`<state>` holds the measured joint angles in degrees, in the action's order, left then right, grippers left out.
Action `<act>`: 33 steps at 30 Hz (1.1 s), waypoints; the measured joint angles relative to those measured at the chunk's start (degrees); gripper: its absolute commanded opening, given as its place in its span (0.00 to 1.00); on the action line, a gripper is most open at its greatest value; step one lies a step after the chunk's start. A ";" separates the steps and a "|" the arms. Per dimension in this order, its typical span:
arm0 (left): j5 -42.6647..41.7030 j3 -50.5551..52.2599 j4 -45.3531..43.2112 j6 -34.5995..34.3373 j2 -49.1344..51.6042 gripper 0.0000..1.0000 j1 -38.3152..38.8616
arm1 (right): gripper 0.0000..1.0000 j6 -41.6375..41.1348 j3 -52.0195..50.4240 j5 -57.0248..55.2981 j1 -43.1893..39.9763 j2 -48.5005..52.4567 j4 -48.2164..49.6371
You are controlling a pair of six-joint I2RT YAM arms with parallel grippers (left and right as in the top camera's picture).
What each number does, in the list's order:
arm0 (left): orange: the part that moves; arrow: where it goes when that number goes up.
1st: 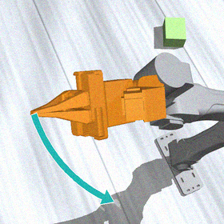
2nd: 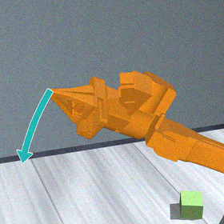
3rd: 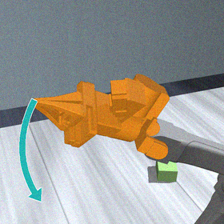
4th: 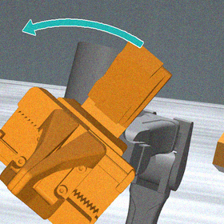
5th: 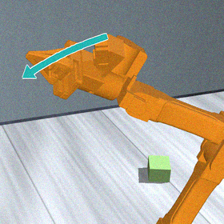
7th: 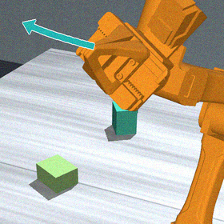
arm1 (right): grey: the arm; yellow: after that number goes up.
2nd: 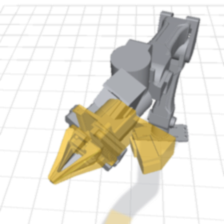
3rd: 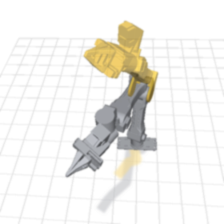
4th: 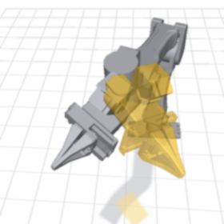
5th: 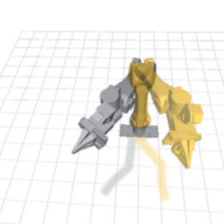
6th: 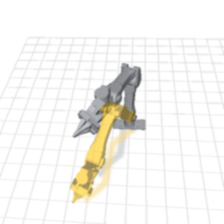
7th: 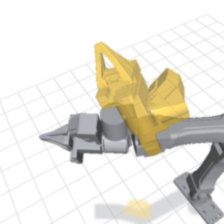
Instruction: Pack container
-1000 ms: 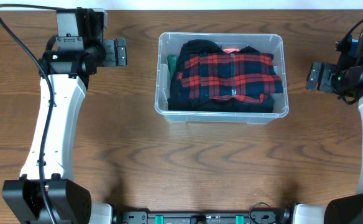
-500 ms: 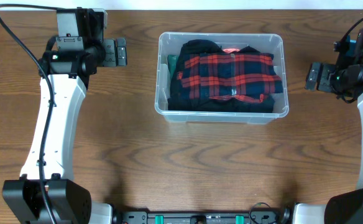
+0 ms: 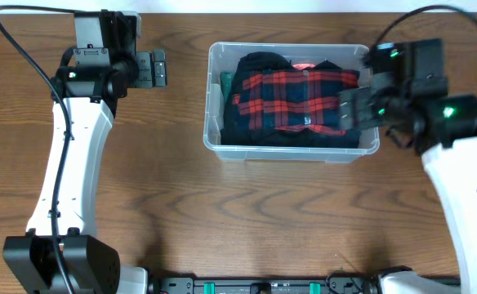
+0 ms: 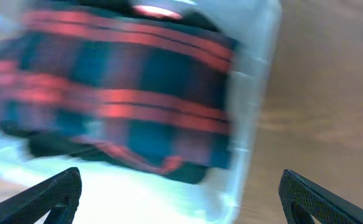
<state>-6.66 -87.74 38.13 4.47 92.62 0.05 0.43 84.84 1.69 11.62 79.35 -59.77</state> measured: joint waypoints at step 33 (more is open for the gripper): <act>0.00 0.00 0.04 0.00 0.00 0.98 0.00 | 0.99 2.95 -71.52 8.59 -6.69 -58.97 69.26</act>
<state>-6.66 -87.74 38.17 4.47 92.62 0.05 3.38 13.32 10.28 4.93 20.38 9.50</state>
